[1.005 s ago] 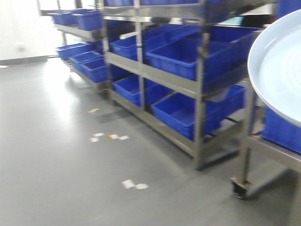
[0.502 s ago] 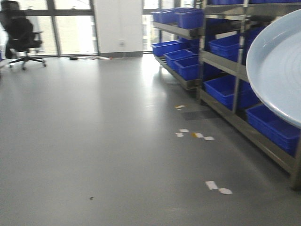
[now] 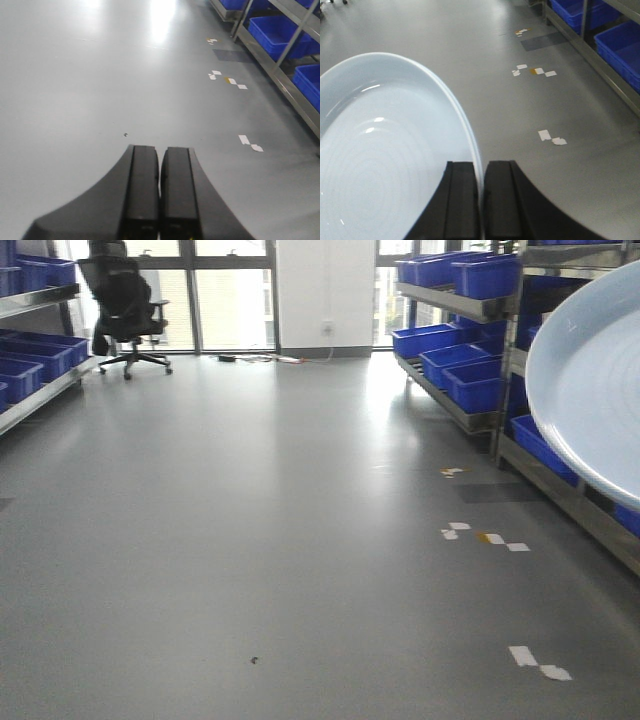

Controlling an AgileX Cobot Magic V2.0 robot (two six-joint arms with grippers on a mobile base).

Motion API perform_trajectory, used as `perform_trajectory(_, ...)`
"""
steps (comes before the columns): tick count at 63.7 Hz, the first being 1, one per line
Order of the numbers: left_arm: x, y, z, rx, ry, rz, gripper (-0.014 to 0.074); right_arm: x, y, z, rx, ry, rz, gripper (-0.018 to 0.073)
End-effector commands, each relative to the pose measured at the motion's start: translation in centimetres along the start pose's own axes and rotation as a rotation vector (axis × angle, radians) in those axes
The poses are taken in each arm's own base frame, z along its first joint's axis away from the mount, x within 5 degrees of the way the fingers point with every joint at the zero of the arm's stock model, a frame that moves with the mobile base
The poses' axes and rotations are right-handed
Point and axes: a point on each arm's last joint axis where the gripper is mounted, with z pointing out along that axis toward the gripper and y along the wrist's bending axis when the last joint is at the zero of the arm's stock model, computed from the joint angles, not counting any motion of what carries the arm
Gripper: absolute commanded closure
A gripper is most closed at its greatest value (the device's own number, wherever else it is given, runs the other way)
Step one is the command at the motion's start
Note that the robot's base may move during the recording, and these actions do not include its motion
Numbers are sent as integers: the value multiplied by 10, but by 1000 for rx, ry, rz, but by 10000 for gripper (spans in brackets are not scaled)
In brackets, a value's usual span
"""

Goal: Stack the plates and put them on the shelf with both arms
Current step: 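Drive and turn the base toward the blue-bin shelf holding the stack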

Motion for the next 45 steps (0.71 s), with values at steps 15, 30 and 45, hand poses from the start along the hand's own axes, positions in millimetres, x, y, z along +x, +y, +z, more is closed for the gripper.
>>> perform_trajectory(15,-17,-3,-2,15,-107,-18,500,-18,3,-3,-20,-120,-3,503)
perform_trajectory(30,-17,-3,-2,15,-107,-18,500,-18,3,-3,-20,-120,-3,503)
perform_trajectory(45,-17,-3,-2,15,-107,-18,500,-18,3,-3,-20,-120,-3,503)
